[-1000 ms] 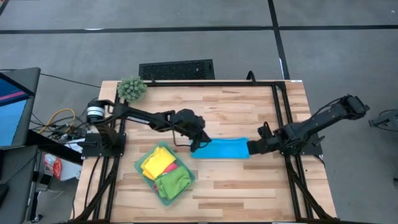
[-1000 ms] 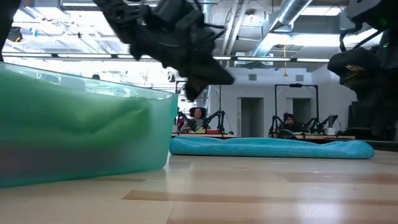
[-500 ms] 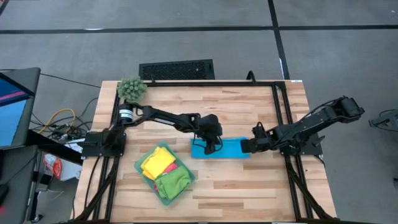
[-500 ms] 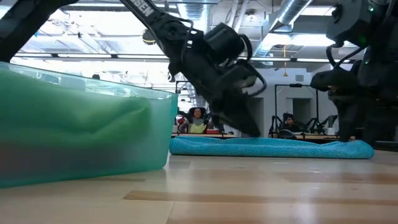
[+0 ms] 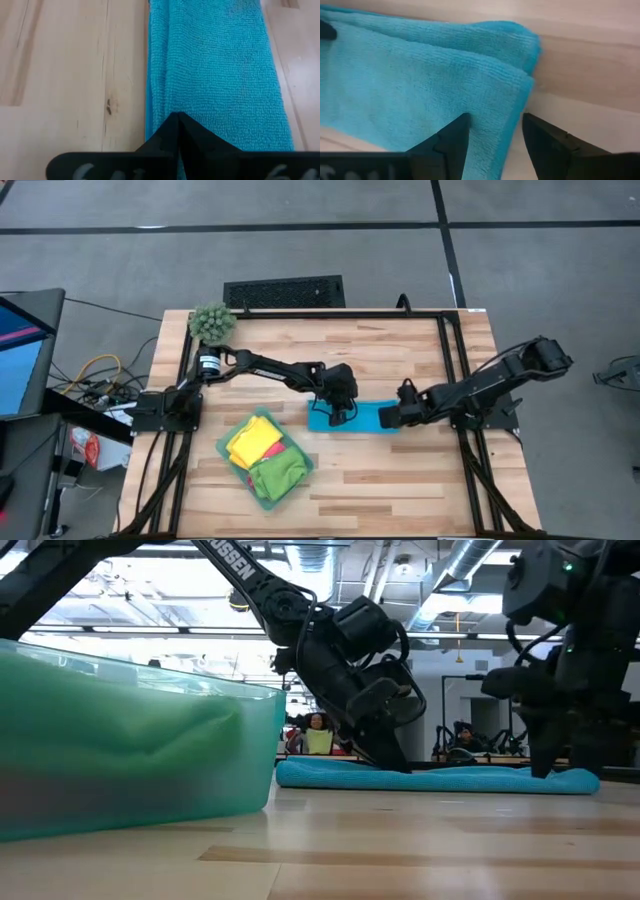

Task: Fold microfiber towels
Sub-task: Fold the blue towel

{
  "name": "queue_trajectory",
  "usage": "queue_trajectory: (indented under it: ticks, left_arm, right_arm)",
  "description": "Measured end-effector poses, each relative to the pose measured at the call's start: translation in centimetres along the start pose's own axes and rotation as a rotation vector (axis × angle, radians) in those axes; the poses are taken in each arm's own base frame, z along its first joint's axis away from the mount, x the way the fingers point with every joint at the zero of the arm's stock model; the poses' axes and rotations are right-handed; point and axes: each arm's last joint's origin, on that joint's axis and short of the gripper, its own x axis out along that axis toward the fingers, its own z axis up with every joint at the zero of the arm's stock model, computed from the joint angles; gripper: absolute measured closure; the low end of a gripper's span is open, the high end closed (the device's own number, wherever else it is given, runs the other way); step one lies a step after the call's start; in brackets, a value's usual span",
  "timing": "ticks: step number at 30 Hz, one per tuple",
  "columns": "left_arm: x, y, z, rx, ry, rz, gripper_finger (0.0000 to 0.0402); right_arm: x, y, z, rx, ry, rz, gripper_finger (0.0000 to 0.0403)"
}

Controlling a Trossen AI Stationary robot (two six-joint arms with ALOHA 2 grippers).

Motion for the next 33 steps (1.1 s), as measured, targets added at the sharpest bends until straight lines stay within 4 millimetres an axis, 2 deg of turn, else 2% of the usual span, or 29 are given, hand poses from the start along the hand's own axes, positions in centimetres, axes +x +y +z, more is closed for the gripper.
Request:
queue_trajectory:
  ticks: [3, 7, 10, 17, 19, 22, 26, 30, 33]
  left_arm:
    - [0.0, 0.0, -0.1, -0.002, 0.005, 0.006, 0.0401]
    - [0.1, 0.0, -0.2, -0.004, 0.013, 0.006, 0.0401]
    - [0.1, 0.0, -0.2, -0.011, 0.015, 0.006, 0.0401]
    - [0.2, 0.0, -0.3, -0.021, 0.010, -0.001, 0.0401]
    - [0.1, 0.1, -0.2, -0.025, 0.008, -0.008, 0.0401]
    - [-0.4, 0.2, 0.1, -0.033, -0.003, -0.005, 0.0401]
    - [-2.6, 0.5, 0.7, -0.054, 0.008, 0.017, 0.0401]
    - [-6.5, 0.5, 2.2, -0.033, -0.004, 0.030, 0.0401]
    - [-8.5, 0.2, 2.0, -0.047, 0.056, 0.018, 0.0401]
  right_arm:
    - [0.6, 0.5, 0.1, -0.008, -0.009, -0.009, 0.0195]
    - [0.5, 1.1, 0.3, 0.007, -0.004, -0.090, 0.0203]
    - [0.5, 1.2, 0.6, -0.031, 0.009, -0.095, 0.0238]
    - [0.5, 1.4, 0.8, -0.057, 0.002, -0.066, 0.0381]
    - [0.3, 1.4, 0.8, -0.063, 0.002, -0.055, 0.0388]
    - [0.0, 1.3, 0.9, -0.043, -0.002, -0.040, 0.0375]
    - [-0.7, 1.3, 1.1, -0.032, -0.013, -0.006, 0.0383]
    - [-1.3, 1.3, 1.1, -0.028, -0.013, 0.023, 0.0394]
    - [-1.6, 1.5, 1.2, -0.019, -0.014, 0.035, 0.0385]
